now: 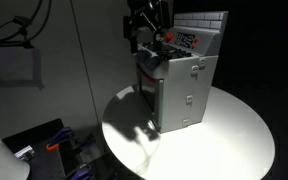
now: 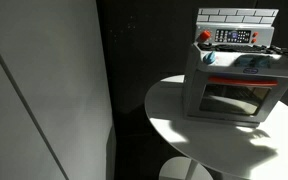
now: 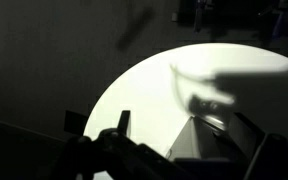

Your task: Press a microwave button on the stove

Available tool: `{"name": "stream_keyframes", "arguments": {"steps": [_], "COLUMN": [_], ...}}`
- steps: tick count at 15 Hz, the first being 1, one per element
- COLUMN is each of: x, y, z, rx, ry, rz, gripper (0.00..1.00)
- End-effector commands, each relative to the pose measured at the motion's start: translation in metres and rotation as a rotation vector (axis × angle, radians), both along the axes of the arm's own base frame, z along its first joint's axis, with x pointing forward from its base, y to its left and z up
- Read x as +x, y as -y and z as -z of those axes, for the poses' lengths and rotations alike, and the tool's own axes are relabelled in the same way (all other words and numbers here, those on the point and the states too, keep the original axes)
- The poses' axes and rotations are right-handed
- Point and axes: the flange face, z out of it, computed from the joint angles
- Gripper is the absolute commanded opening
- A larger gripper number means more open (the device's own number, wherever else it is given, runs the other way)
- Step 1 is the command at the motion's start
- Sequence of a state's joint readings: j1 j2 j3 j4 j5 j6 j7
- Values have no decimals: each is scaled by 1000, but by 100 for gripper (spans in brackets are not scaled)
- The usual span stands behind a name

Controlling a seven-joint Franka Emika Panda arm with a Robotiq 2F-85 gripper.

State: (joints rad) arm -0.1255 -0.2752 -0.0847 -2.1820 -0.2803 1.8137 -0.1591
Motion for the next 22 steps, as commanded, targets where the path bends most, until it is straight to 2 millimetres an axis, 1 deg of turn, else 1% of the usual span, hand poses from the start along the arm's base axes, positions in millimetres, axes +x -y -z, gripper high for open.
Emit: {"name": "stream_keyframes", "arguments": {"steps": [1, 5, 10, 13, 16, 18, 22], "x": [0, 0, 14, 24, 38, 46, 70], "y": [0, 0, -6, -10, -15, -15, -15], "z": [-1, -1, -1, -6, -13, -23, -39], "rx": [0, 0, -3, -1, 0, 0, -5], "ry": [0, 0, 23, 60, 106, 133, 183], "rz": [0, 0, 16, 28, 51, 71, 131], "gripper": [100, 100, 100, 100, 100, 100, 100]}}
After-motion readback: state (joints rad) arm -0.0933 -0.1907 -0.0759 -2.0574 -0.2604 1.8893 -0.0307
